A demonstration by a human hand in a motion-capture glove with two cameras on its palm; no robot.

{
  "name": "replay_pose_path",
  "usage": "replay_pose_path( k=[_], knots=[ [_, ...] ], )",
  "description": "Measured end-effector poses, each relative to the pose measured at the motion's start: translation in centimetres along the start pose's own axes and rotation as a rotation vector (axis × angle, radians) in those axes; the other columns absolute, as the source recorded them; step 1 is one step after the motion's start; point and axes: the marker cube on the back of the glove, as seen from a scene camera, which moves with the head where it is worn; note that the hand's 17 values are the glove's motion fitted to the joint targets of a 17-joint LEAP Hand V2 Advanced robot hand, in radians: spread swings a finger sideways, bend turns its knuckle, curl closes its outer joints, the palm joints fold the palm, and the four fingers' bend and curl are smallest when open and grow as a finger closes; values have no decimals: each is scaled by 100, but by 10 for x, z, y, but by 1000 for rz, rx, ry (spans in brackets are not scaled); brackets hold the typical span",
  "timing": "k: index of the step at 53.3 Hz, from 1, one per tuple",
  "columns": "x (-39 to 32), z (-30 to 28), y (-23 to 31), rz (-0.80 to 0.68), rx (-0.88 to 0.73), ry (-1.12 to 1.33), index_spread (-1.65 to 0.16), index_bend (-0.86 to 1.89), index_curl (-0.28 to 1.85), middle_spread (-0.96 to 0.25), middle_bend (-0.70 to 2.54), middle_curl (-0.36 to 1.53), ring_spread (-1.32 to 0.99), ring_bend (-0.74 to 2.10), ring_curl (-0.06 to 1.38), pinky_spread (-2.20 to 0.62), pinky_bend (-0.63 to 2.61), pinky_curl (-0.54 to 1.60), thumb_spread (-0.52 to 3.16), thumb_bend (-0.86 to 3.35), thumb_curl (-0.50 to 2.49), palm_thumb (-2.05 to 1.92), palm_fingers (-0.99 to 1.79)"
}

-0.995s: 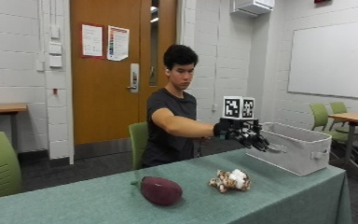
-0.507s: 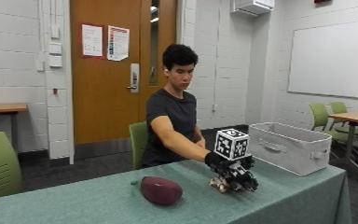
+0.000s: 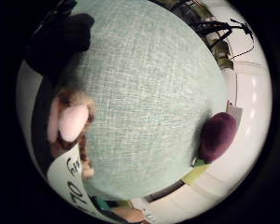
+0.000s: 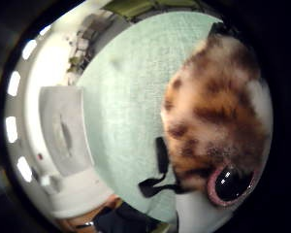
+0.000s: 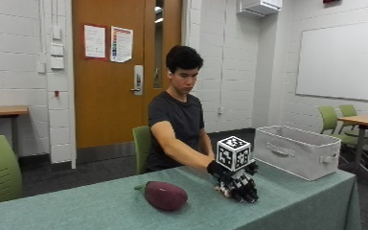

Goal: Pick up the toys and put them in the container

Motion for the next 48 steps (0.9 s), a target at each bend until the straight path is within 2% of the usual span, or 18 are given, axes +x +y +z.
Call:
replay_pose_path(
  k=[6,12,15,18,29,39,48],
  knots=[
    [-5,-5,3,-1,29,9,-34,43,59,-12,22,38,-28,30,20,-5,62,32,120,13,23,26,29],
    [-7,-16,9,0,58,62,-34,35,58,-13,22,39,-35,44,24,-15,64,32,131,28,32,50,43],
    [-4,-25,10,7,62,85,-34,21,55,-16,24,39,-40,56,27,-24,78,35,135,35,36,61,63],
    [-2,-30,13,13,32,125,-36,8,49,-21,27,40,-46,68,29,-32,85,34,128,34,40,64,86],
    [-3,-46,18,31,14,222,-37,11,47,-36,54,52,-47,100,44,-45,84,39,96,19,50,58,128],
    [-33,-108,17,13,53,198,-36,28,54,-37,83,64,-41,115,51,-46,82,40,87,10,55,54,136],
    [-103,-197,22,-45,152,162,-32,46,64,-35,90,67,-39,120,52,-46,82,41,73,9,65,57,131]
  ],
)
